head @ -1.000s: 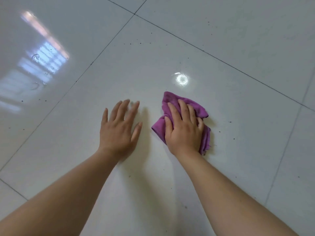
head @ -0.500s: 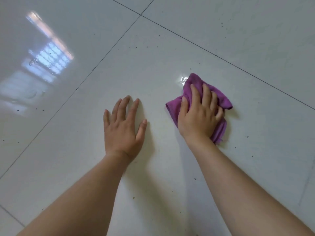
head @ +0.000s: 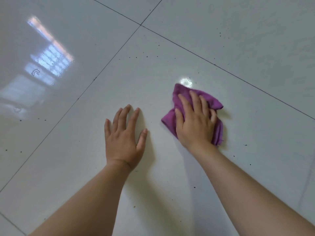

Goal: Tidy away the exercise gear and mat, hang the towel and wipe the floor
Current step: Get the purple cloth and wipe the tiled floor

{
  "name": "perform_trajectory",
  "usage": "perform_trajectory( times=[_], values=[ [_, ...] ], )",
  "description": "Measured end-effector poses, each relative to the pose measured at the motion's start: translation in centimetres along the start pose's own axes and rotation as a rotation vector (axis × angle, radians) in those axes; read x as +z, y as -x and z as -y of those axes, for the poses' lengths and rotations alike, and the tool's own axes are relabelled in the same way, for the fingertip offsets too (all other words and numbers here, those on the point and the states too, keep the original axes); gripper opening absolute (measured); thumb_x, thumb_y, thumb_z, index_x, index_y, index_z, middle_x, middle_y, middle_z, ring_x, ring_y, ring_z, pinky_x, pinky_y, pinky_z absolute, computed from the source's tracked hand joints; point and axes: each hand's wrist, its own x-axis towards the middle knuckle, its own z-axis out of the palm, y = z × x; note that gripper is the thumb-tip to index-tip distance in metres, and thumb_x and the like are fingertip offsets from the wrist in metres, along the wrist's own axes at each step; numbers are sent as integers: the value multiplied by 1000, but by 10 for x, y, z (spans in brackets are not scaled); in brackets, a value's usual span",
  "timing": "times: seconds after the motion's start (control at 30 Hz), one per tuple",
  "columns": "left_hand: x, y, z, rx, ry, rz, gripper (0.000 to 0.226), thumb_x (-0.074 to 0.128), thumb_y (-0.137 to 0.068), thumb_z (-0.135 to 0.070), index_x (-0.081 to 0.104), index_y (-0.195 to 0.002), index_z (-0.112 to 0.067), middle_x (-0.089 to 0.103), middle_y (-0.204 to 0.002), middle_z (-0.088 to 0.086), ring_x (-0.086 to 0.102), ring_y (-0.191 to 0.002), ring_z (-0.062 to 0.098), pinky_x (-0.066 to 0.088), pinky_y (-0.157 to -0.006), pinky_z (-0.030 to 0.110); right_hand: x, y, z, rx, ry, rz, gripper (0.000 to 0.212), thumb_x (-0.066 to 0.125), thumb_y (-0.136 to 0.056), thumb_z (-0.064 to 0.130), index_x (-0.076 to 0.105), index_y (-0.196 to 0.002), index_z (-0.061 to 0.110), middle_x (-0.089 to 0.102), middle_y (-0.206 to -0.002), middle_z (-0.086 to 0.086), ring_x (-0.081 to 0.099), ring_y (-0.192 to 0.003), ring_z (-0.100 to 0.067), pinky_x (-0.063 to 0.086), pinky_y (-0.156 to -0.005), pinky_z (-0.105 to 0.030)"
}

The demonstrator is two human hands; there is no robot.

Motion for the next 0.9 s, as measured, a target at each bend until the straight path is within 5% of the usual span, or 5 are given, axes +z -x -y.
perform_trajectory(
  times=[0.17,0.3,0.47,0.73,0.9],
  values=[
    [3,0,0,0,9,-11,62,24,-86,-52,26,-144,-30,22,-153,-2,11,-143,17,3,-116,45,4,-58,19,44,-40,88,46,30,-97,45,33,-141,34,24,-153,6,18,-140,-21,13,-106,-43],
    [3,-1,0,7,-4,-8,62,25,-86,-52,26,-144,-30,22,-153,-1,11,-143,18,3,-116,45,3,-18,16,-208,-55,53,43,36,-92,44,50,-131,31,42,-145,3,38,-131,-23,21,-98,-39],
    [4,1,2,3,3,-29,61,27,-87,-50,25,-144,-30,22,-153,-2,11,-143,17,3,-116,44,-7,59,-3,-167,-75,17,39,41,-91,43,55,-124,29,50,-137,3,44,-125,-22,27,-96,-40],
    [-13,18,17,88,65,49,67,27,-82,-54,22,-146,-32,20,-154,-4,9,-143,16,-3,-115,39,-4,32,10,-116,-120,10,41,41,-92,45,57,-125,27,51,-135,-2,44,-125,-27,35,-95,-45],
    [-18,65,64,-94,-30,-32,73,21,-83,-61,19,-147,-28,15,-156,-2,7,-144,17,-1,-116,42,-3,33,7,-168,-139,-52,36,48,-90,40,60,-120,23,56,-127,-3,50,-114,-29,39,-88,-42]
  ],
)
